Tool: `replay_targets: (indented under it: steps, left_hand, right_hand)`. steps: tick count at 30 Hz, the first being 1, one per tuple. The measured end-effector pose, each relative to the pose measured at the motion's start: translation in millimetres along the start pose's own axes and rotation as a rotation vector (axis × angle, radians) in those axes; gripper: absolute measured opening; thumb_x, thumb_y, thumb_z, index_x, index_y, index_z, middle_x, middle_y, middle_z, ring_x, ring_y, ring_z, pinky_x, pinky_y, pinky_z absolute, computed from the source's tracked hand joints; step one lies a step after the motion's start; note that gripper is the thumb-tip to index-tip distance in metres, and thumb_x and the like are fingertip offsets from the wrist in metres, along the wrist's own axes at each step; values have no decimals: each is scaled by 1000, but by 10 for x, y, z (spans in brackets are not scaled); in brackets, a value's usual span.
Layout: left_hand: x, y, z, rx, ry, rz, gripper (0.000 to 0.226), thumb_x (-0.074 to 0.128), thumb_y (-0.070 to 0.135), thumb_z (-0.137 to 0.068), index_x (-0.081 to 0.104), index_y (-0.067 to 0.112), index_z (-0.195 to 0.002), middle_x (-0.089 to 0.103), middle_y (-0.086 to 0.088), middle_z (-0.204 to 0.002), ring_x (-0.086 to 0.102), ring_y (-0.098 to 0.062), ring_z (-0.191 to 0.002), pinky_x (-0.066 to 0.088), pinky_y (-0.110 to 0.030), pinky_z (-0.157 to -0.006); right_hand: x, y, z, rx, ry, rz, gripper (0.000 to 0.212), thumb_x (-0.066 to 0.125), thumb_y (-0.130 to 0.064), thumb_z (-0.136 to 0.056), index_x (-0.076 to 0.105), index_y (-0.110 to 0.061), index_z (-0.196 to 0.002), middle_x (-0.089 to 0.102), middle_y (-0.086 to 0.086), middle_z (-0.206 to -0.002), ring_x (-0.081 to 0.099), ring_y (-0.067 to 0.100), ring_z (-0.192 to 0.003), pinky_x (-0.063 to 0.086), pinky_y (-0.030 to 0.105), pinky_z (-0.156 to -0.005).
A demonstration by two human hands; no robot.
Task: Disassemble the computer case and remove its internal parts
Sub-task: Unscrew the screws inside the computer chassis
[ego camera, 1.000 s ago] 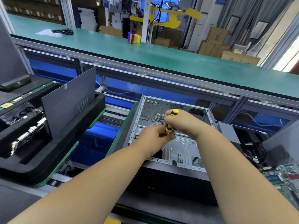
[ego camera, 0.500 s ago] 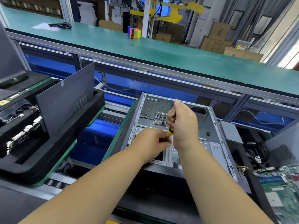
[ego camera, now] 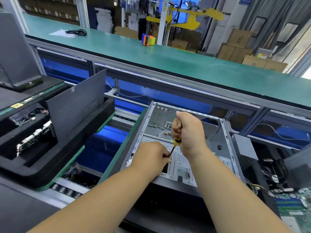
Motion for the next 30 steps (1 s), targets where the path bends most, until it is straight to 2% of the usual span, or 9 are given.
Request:
replay_targets:
  steps: [4,6,10,14,19,22,25,30]
  left_hand:
    - [0,-18,-21,-17,-4,7,29,66,49,-82,72,20,-80,65,0,-74,56,-17,-72,28,-25,-57]
    - [-2,-11,-32,-37,-7,20,26,68,50,-81,74,25,-83,67,2,-77,58,-15,-74,30,-23,-56]
    - [-21,-1,-29,-98,-32,74,23,72,49,-78,77,31,-93,71,6,-88,61,-13,-83,44,-23,-68]
    - [-35,4,-31,-128,-56,84,25,74,48,-78,76,31,-96,71,6,-92,62,-14,-87,49,-25,-75]
    - [-35,-18,-41,-135,-63,83,25,75,48,-77,76,30,-95,69,7,-92,61,-13,-87,48,-25,-76]
    - [-69,13,-40,-149,-95,96,21,76,46,-77,76,30,-91,70,6,-88,60,-13,-85,50,-28,-76]
    - [-87,15,-25,-161,-107,133,19,77,43,-77,77,29,-90,70,6,-88,60,-12,-84,50,-28,-77]
    - [-98,30,-20,-166,-141,155,21,77,42,-78,77,27,-94,71,5,-91,62,-14,-86,52,-32,-79]
  right_hand:
    - [1,23,-13,15,-103,-25,37,52,-25,-80,33,-20,-49,28,-2,-46,18,14,-43,20,20,-45]
    - [-11,11,-22,26,-192,-65,38,52,-23,-81,33,-21,-48,27,-2,-45,17,14,-43,17,20,-45]
    - [-91,-34,-63,115,-336,-155,40,47,-21,-85,35,-19,-47,26,-1,-44,16,13,-43,10,28,-45]
    - [-94,-16,-46,83,-410,-208,34,40,-23,-92,42,-15,-59,30,-3,-50,19,12,-45,11,31,-48]
    - [-146,110,-27,1,-334,-341,11,50,-19,-88,45,-16,-79,44,-1,-61,28,13,-50,21,26,-49]
    - [-134,164,-31,-7,-266,-341,17,53,-17,-89,41,-17,-77,52,0,-65,36,14,-51,29,25,-50]
    - [-127,169,-33,-20,-221,-348,19,57,-16,-88,48,-21,-72,58,2,-69,48,18,-58,40,25,-54]
    - [-132,121,12,-75,-157,-263,20,57,-17,-87,57,-24,-69,63,4,-75,52,19,-60,45,28,-57]
Point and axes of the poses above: each hand's wrist, its own z-axis away from the middle knuckle, its own x-axis out of the palm, y = z × x, the point moved 2 cm from there along -z, towards the middle knuckle
